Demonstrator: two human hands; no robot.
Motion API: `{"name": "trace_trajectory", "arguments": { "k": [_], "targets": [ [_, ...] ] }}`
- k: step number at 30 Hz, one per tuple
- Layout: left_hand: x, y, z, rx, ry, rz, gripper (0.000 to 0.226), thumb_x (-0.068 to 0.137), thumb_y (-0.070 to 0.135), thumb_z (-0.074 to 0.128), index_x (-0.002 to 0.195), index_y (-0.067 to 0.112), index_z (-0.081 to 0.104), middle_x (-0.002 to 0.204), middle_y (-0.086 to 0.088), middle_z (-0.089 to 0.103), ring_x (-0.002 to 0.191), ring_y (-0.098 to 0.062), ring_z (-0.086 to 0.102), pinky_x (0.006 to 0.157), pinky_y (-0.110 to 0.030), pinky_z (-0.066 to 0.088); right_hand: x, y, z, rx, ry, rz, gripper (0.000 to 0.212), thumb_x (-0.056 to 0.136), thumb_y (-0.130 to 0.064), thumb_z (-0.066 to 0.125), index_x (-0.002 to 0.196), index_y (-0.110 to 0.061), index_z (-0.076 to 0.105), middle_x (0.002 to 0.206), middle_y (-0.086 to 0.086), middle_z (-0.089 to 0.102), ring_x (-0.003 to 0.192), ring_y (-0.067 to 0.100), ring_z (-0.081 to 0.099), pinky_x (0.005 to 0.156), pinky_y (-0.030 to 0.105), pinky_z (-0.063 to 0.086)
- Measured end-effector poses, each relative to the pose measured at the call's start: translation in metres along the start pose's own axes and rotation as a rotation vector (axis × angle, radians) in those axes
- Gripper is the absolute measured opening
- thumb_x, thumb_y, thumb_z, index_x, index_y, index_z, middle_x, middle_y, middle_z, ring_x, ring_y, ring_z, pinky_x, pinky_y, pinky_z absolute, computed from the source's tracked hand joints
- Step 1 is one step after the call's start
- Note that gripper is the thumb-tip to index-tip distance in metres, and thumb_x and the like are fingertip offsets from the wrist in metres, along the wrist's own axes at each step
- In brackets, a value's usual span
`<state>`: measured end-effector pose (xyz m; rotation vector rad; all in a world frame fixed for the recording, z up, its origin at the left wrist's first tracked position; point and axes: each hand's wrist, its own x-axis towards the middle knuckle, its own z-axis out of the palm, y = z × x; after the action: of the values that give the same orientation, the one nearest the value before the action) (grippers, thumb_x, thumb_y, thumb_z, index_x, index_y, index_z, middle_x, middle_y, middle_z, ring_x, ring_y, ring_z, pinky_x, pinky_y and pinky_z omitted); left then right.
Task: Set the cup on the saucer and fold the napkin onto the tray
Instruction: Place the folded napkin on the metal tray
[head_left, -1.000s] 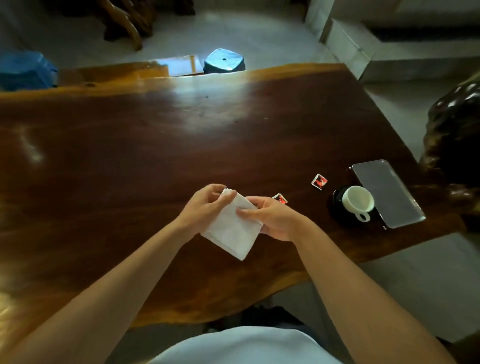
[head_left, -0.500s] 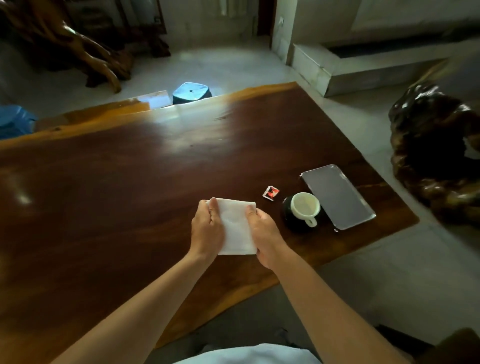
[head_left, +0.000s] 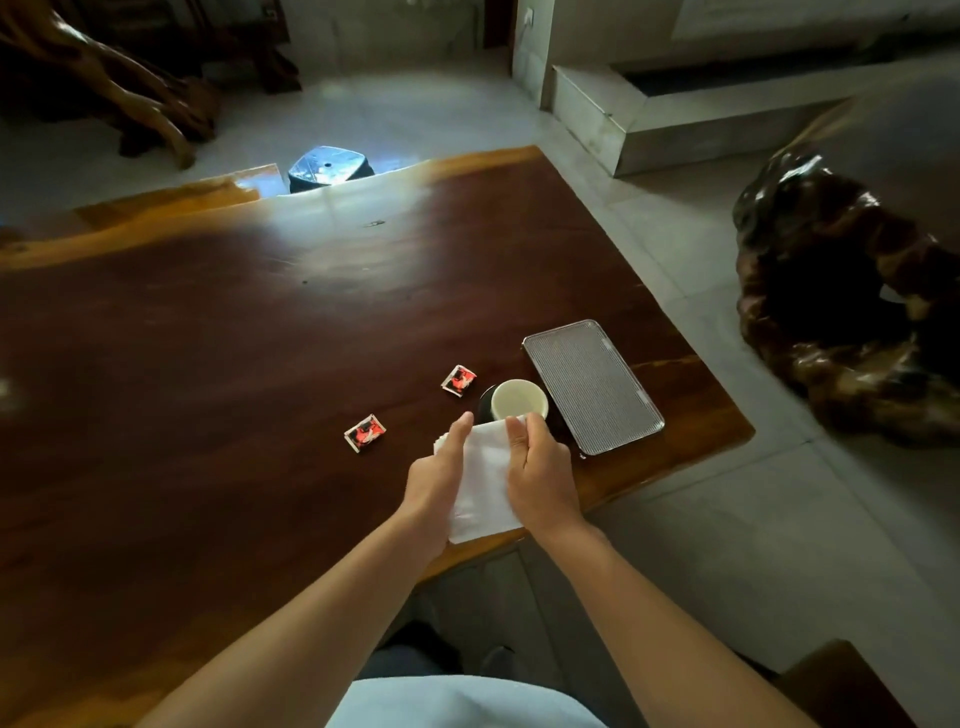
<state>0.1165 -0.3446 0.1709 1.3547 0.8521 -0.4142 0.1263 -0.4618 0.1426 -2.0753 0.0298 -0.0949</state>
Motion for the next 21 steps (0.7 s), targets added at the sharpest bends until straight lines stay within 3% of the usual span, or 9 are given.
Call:
{"name": "trace_trajectory", "arguments": {
  "k": [3,7,9,12,18,21],
  "targets": [
    [0.008,0.001,0.008,-0.022,0.053,0.029,0.045,0.085,0.063,0.065,0.092,0.018,0.060,0.100,-0.008,0.069,0.089,-0.027,0.070,0.069,-0.035,0.057,0.011,0.006,-0.002,-0.034,-0.025,-0.050,0.028,0.106,-0.030,0.042,0.085,-0.012,0.048,0.068,-0.002,0.054,0.061,0.020,0.056,0.057,0.029,0.037],
    [0.025,0.003,0.021,-0.089,0.013,0.152,0.033,0.093,0.050,0.064,0.099,0.017,0.067,0.096,-0.008,0.070,0.083,-0.022,0.069,0.066,-0.034,0.058,0.030,0.015,-0.006,-0.159,0.006,-0.092,0.031,0.106,-0.040,0.035,0.095,-0.016,0.052,0.073,-0.004,0.057,0.064,0.019,0.061,0.054,0.034,0.047],
    [0.035,0.009,0.030,-0.084,-0.030,0.244,0.029,0.096,0.047,0.059,0.098,0.019,0.067,0.095,-0.008,0.070,0.080,-0.020,0.069,0.064,-0.033,0.060,0.042,0.019,-0.012,-0.170,-0.022,-0.016,0.025,0.108,-0.040,0.033,0.101,-0.022,0.049,0.079,-0.011,0.056,0.070,0.011,0.064,0.056,0.025,0.056],
    [0.061,0.019,0.044,-0.054,-0.058,0.342,0.038,0.096,0.052,0.052,0.102,0.017,0.067,0.095,-0.011,0.070,0.078,-0.020,0.069,0.066,-0.036,0.060,0.067,0.024,-0.016,-0.129,-0.076,0.123,0.017,0.107,-0.040,0.031,0.104,-0.027,0.043,0.084,-0.015,0.053,0.071,0.005,0.061,0.053,0.007,0.049],
    [0.119,0.046,0.064,0.260,0.124,0.531,0.055,0.102,0.056,0.030,0.098,0.020,0.072,0.073,0.002,0.068,0.069,-0.021,0.065,0.064,-0.036,0.050,0.124,0.027,-0.004,-0.155,0.028,0.213,0.025,0.107,-0.033,0.037,0.092,-0.016,0.048,0.073,-0.011,0.052,0.061,0.002,0.052,0.051,0.013,0.040],
    [0.138,0.063,0.073,0.293,0.132,0.534,0.048,0.106,0.044,0.032,0.095,0.018,0.070,0.070,0.002,0.065,0.063,-0.011,0.060,0.053,-0.016,0.041,0.149,0.032,-0.001,-0.173,0.054,0.191,0.023,0.106,-0.031,0.039,0.090,-0.017,0.047,0.067,-0.011,0.052,0.056,0.002,0.051,0.047,0.014,0.039]
  ]
}}
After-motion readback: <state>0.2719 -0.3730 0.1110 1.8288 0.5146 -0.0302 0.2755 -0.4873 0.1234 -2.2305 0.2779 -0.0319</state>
